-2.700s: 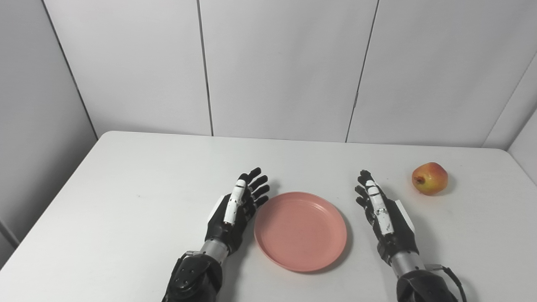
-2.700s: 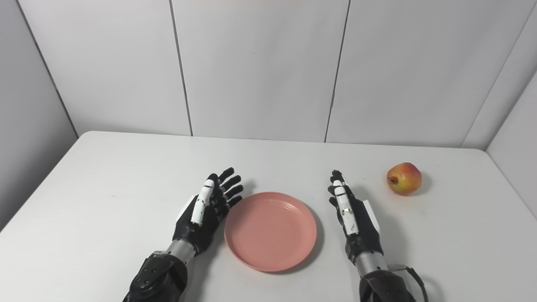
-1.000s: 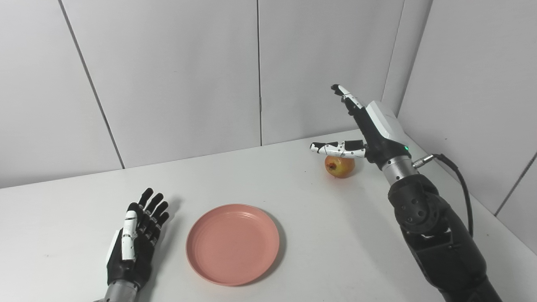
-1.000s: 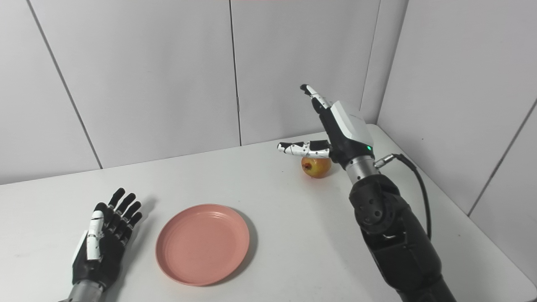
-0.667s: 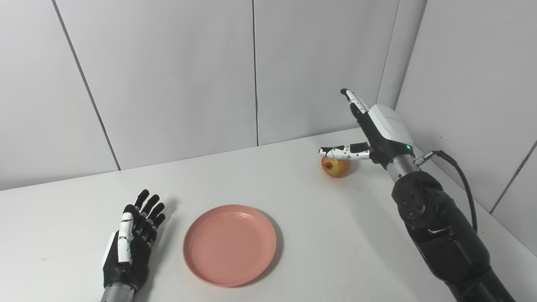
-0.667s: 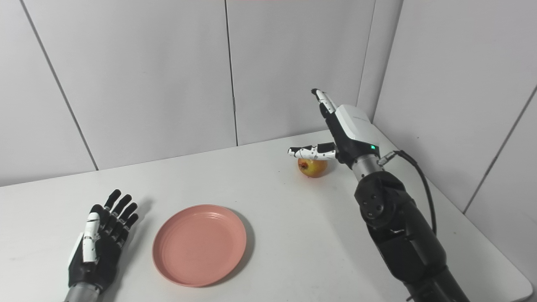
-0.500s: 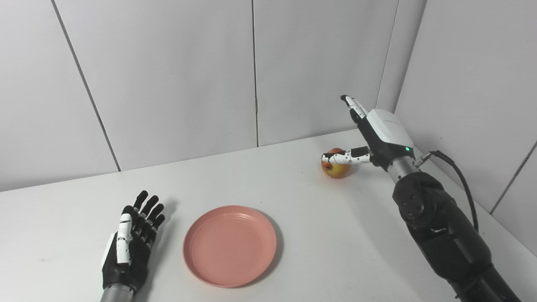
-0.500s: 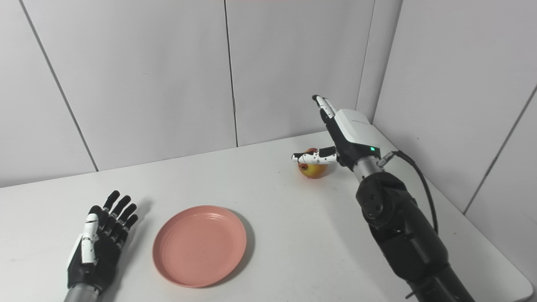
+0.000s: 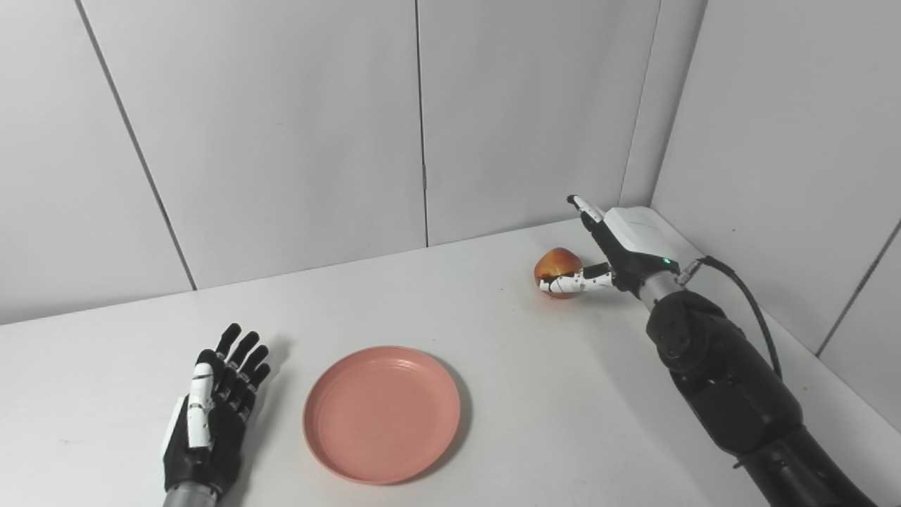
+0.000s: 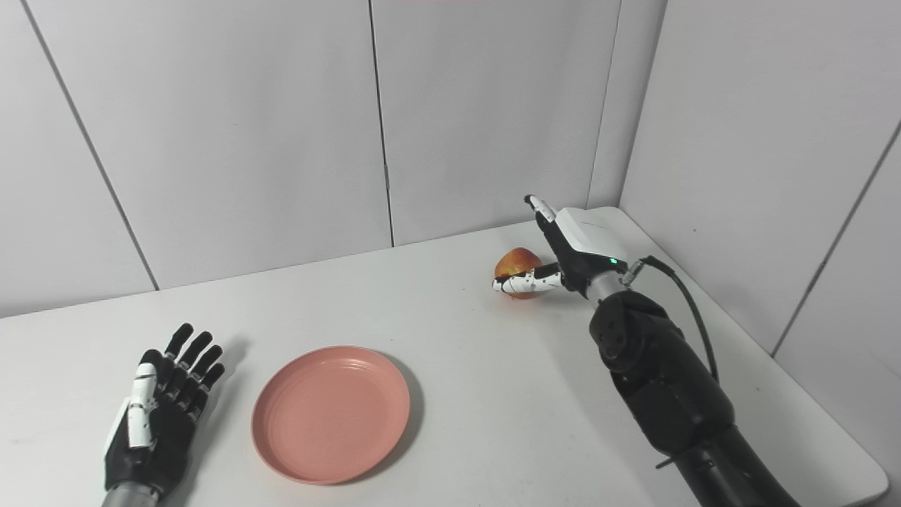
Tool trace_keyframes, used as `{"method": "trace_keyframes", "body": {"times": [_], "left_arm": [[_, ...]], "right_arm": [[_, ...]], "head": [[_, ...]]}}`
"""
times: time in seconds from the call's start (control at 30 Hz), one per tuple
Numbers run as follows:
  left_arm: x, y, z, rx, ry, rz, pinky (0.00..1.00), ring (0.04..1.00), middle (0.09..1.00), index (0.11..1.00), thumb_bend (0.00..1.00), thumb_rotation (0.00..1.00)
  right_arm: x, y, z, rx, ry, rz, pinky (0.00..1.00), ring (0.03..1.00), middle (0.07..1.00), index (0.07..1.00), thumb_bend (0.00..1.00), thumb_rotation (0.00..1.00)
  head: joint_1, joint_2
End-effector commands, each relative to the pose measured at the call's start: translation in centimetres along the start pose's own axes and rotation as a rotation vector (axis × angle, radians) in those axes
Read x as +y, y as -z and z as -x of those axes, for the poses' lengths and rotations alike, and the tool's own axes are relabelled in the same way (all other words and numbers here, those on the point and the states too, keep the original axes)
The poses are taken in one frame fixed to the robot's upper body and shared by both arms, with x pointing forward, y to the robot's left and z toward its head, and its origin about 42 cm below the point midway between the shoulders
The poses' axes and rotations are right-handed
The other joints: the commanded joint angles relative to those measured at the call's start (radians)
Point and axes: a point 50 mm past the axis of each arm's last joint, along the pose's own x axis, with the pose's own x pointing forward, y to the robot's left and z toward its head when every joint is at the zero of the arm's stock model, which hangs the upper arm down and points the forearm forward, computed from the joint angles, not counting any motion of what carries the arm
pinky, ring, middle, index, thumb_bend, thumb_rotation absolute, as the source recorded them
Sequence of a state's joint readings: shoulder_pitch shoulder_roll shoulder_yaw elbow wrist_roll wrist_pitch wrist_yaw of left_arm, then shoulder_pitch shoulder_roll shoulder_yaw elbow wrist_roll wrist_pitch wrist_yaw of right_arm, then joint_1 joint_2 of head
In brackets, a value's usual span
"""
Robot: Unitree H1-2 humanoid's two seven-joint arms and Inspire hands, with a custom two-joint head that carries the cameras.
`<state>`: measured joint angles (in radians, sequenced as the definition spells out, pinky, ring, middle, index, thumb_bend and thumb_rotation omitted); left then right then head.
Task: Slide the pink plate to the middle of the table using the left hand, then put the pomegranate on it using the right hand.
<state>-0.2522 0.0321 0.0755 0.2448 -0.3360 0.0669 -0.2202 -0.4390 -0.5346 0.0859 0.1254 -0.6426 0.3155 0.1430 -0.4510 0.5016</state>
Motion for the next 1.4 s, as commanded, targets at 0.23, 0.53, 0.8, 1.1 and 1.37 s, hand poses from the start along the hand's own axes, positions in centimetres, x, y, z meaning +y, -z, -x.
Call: {"method": "trace_keyframes", "body": {"times": [0.23,0.53,0.8,1.1,1.37], "left_arm": [[1.2,1.8,1.3,0.103,-0.037,0.000,0.95,0.921,0.923,0.917,0.34,1.00],[1.4,1.5,1.5,0.106,-0.032,0.002,0.95,0.924,0.926,0.918,0.36,1.00],[1.4,1.4,1.6,0.104,-0.033,-0.006,0.94,0.920,0.921,0.913,0.36,1.00],[1.4,1.3,1.6,0.104,-0.033,-0.006,0.94,0.921,0.923,0.910,0.37,1.00],[1.4,1.1,1.7,0.108,-0.032,-0.002,0.94,0.924,0.926,0.911,0.38,1.00]], "right_arm": [[-1.7,-0.7,-2.7,-0.042,0.040,-0.003,0.74,0.872,0.950,0.959,1.00,0.49],[-0.6,-0.6,-3.7,-0.043,0.015,-0.008,0.76,0.867,0.933,0.941,1.00,0.42],[0.1,-0.7,-4.2,-0.044,-0.025,-0.001,0.78,0.874,0.930,0.937,1.00,0.43],[0.8,-0.9,-4.6,-0.050,-0.029,-0.011,0.78,0.873,0.929,0.934,0.98,0.37],[1.1,-0.7,-5.2,-0.037,-0.027,-0.002,0.77,0.867,0.921,0.923,0.94,0.34]], "head": [[0.003,0.008],[0.008,0.028],[0.012,0.037],[0.017,0.046],[0.022,0.055]]}}
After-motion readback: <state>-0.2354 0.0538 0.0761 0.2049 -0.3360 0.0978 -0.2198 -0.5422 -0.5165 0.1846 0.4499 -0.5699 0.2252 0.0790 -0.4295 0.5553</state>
